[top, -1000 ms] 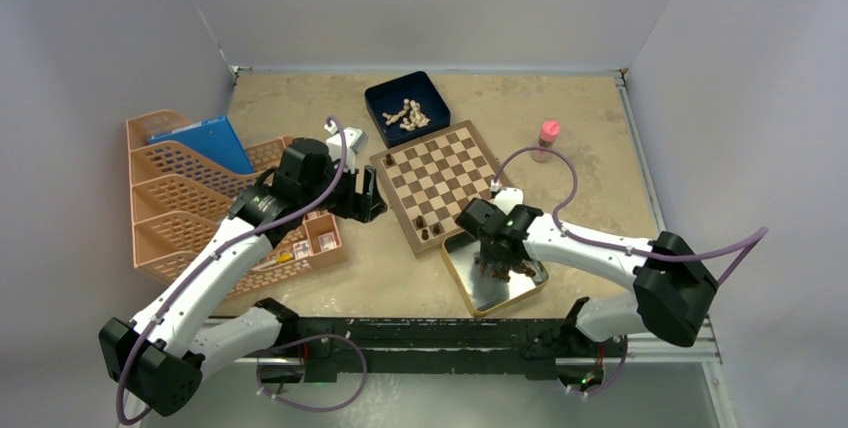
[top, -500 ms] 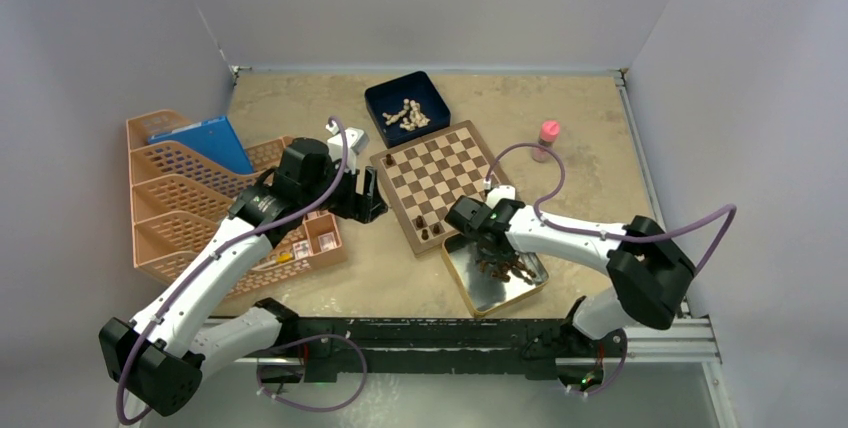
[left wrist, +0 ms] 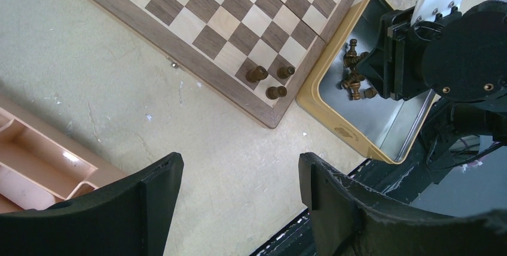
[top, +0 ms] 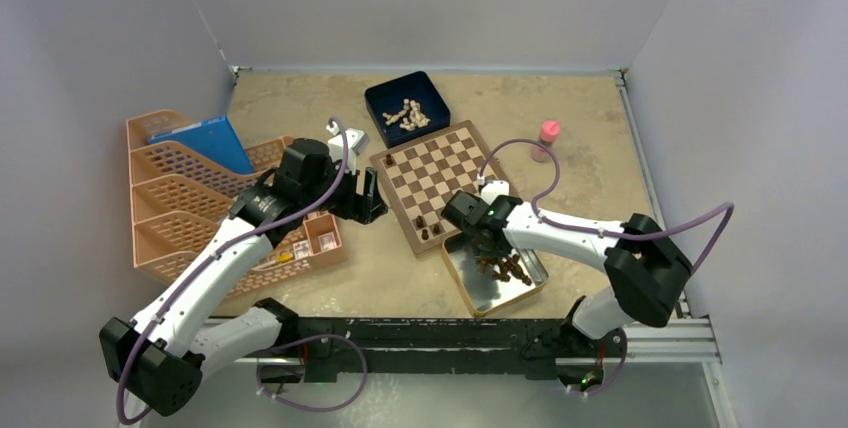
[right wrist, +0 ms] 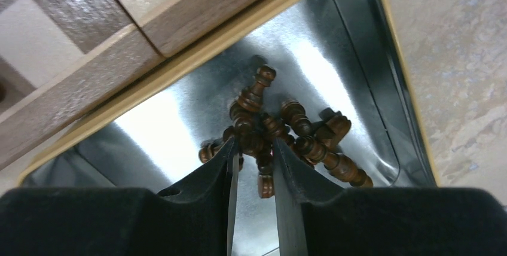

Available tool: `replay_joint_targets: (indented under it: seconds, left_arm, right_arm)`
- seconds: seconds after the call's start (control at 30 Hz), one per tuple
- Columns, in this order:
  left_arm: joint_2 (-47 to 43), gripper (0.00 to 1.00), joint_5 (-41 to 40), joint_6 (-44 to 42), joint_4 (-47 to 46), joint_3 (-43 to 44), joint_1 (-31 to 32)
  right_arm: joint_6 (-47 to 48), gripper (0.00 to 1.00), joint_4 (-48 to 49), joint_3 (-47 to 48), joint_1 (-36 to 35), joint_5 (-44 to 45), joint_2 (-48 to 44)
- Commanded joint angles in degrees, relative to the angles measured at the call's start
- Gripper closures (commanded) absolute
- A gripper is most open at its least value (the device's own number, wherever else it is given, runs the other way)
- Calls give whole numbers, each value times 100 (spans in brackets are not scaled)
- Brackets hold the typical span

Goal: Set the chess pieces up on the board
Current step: Pick up the chess piece from the storage box.

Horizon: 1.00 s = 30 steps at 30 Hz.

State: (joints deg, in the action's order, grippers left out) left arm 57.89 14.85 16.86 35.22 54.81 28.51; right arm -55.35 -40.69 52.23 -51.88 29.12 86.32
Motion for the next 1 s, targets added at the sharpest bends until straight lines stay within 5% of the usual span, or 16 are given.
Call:
replay_joint_targets:
  seconds: [0.0, 0.43, 0.97]
  left_arm:
    - [-50, 29, 49, -69, -244, -4, -39]
    - [-61, 29, -38, -52, -243, -5, -39]
    - [-112, 29, -305, 1, -244, -22, -39]
  right_arm:
    - [113, 70, 224, 93, -33, -139, -229]
    - [-244, 61, -170, -28, -33, -158, -120]
    - [-148, 67, 168, -170, -24, -524, -245]
